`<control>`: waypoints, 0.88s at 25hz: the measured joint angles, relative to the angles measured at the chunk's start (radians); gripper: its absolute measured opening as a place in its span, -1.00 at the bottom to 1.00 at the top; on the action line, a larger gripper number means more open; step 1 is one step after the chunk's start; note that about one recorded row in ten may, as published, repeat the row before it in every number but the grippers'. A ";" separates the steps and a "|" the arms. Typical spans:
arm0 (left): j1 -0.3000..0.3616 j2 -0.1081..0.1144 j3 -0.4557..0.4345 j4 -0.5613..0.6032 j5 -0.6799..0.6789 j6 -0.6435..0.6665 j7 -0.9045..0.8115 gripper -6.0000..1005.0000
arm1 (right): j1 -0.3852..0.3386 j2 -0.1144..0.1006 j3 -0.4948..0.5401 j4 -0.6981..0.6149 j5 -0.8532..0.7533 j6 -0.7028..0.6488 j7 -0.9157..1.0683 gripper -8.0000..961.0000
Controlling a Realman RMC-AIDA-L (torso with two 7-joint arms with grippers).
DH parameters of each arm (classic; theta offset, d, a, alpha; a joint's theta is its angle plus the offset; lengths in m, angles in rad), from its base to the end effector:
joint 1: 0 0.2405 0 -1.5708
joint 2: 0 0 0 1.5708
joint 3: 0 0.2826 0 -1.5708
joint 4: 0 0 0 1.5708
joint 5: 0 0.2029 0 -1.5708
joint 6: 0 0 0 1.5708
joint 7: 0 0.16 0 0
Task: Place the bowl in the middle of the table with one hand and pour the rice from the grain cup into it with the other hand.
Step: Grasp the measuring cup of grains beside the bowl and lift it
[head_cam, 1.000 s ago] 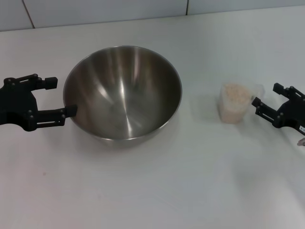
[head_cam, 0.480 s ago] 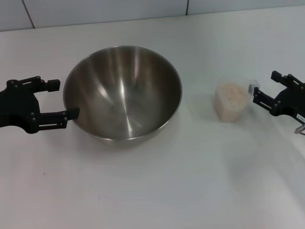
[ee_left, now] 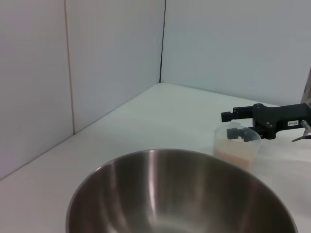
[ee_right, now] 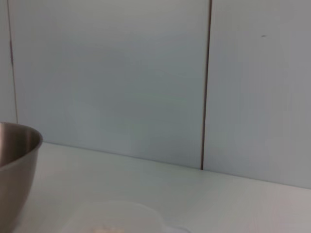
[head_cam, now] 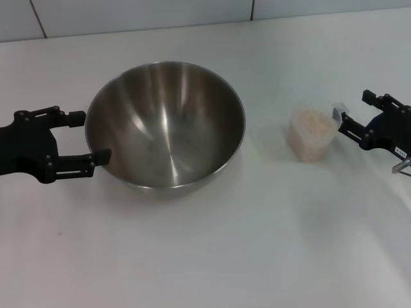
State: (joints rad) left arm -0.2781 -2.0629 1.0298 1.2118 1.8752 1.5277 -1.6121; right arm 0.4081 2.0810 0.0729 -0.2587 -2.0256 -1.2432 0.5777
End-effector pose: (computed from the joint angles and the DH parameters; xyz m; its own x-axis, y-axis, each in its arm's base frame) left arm -0.2588 0.3156 0.0173 0.9030 0.2348 0.3597 0.3454 -0.8948 -0.2829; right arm 0.3879 0.3155 -0.0166 0.7908 -0.1694 -0.5881 -0.5988 -0.4131 -0.6862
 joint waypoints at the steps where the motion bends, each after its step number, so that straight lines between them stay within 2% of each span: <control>1: 0.000 0.001 0.005 0.000 0.000 0.000 0.000 0.69 | 0.002 0.000 -0.002 0.004 0.000 0.000 -0.001 0.53; 6: -0.001 0.001 0.009 0.000 0.000 0.000 0.000 0.69 | 0.002 0.000 0.003 0.022 0.000 -0.002 -0.011 0.53; 8: -0.001 0.001 0.009 0.000 0.001 0.001 0.000 0.69 | 0.003 0.000 0.004 0.028 0.000 -0.002 -0.020 0.16; 19: -0.009 0.001 0.008 0.007 0.011 0.004 -0.004 0.69 | 0.002 0.000 0.005 0.048 0.006 -0.013 -0.062 -0.79; 22: -0.009 0.001 0.008 0.007 0.011 0.004 -0.004 0.69 | 0.001 0.000 0.005 0.049 0.019 -0.019 -0.064 -0.84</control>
State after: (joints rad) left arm -0.2874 -2.0615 1.0382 1.2189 1.8863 1.5321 -1.6158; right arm 0.4092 2.0813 0.0782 -0.2099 -2.0065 -1.2619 0.5135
